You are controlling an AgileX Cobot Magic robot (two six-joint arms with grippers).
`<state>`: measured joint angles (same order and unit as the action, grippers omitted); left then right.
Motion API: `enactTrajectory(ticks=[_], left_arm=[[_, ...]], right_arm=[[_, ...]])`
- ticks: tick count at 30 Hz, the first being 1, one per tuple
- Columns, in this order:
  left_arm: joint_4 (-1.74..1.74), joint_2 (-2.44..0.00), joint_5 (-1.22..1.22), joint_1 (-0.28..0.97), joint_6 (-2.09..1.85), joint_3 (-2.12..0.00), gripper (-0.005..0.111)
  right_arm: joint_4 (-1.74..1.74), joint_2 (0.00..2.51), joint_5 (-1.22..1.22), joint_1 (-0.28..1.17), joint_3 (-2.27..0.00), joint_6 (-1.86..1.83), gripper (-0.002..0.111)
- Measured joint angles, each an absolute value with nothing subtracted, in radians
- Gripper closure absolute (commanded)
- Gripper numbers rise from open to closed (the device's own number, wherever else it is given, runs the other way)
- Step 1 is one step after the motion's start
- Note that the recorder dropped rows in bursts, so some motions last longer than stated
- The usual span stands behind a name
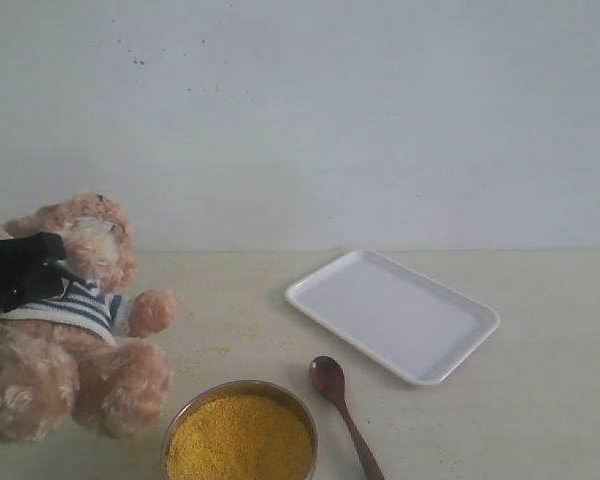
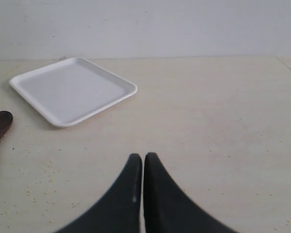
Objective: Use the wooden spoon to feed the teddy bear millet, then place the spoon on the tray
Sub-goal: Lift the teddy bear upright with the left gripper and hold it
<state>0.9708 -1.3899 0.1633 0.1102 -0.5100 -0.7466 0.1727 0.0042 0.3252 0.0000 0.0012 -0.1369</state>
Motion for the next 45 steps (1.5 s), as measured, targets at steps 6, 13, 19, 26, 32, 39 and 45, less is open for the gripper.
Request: enactTrajectory(ticks=[6,13,19,26,32,39,45], left_arm=[[1.213,-1.527,0.374,0.109,-0.81,-0.884,0.103],[1.67,-1.647,0.712,0.076,-1.176,-0.952,0.103],[1.664,-1.727,0.899,-0.063,-1.258,-0.96,0.103],[1.63,-1.794,1.037,-0.223,-1.299,-0.937,0.103],[1.689,-1.794,1.054,-0.254,-1.379,-0.918,0.103],[1.708,-1.794,1.074,-0.254,-1.394,-0.917,0.103],[1.717,-1.794,1.074,-0.254,-1.396,-0.917,0.103]], right_arm=[[0.173,0.004,0.324,0.0,0.001,-0.137,0.107],[0.173,0.004,0.324,0.0,0.001,-0.137,0.107],[0.236,0.004,0.263,0.0,0.001,-0.116,0.107],[0.489,0.004,0.136,0.0,0.001,0.0,0.107],[0.546,0.004,0.081,0.0,0.001,0.023,0.107],[0.551,0.004,-0.115,0.0,0.001,0.024,0.107],[0.551,0.002,-0.472,0.0,0.001,0.104,0.107]])
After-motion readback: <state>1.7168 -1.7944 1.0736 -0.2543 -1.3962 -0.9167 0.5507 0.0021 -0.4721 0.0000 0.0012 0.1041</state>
